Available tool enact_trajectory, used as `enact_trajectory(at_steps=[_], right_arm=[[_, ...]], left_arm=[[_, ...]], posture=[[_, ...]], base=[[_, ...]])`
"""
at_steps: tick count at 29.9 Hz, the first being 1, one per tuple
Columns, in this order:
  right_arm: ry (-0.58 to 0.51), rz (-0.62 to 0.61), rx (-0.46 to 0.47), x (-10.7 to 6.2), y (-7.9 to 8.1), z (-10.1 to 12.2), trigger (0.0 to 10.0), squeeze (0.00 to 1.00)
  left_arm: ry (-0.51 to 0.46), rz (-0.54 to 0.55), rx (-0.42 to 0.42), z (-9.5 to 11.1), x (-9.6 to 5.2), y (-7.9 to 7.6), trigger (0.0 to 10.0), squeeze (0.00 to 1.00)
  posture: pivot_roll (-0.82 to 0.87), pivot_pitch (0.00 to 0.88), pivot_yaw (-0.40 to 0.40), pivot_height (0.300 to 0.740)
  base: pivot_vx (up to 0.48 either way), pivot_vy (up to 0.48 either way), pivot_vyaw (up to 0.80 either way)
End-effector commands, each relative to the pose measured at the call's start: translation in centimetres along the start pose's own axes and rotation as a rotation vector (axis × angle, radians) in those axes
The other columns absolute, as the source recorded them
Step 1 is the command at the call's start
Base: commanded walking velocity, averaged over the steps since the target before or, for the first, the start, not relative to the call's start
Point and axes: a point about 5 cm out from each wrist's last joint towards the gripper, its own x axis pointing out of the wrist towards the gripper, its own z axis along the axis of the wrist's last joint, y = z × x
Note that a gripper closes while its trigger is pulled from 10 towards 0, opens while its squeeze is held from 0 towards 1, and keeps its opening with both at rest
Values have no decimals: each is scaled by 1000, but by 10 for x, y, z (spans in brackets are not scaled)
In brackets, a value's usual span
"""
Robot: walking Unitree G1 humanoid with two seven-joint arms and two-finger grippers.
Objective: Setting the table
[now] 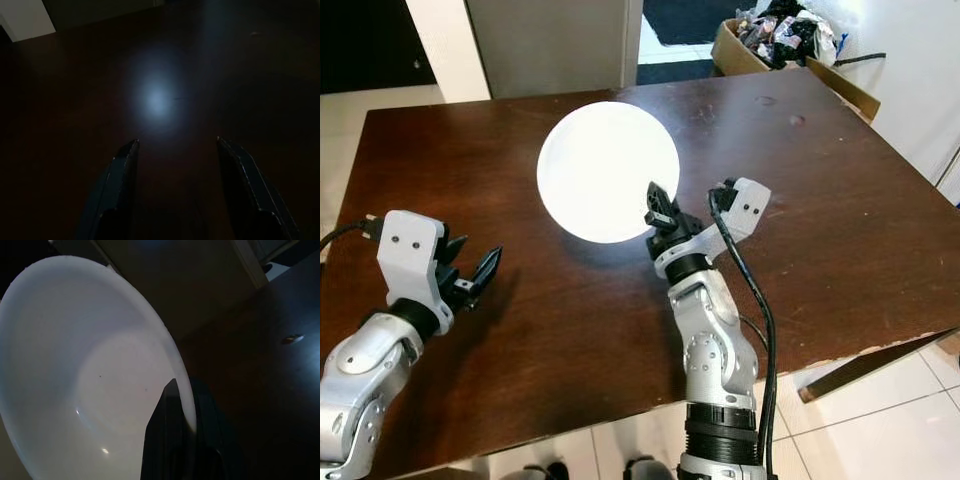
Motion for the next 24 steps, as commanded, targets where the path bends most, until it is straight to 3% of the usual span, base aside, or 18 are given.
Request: enact_trajectory(at_steps=[1,11,17,24], right_arm=[[-18,-12,38,-3,2,1,10000,0],[-20,-25,85,-5,-1,3,10000,0],[2,-23,87,-7,0,0,10000,0],[12,-16,91,-7,1,-1,10000,0]], left_arm=[[25,9,-9,-4,-1,-1,10000,0],[27,-40,-23,-2,-1,-8,10000,0],[75,-32,-99,-8,-4,-8,10000,0],[79,-26,-63,-9,-2,-8,10000,0]], posture=[[-89,82,57,740],[-92,85,61,740],[-92,87,57,740],[-94,88,54,740]], base=[[0,0,0],[0,0,0],[0,0,0],[0,0,0]])
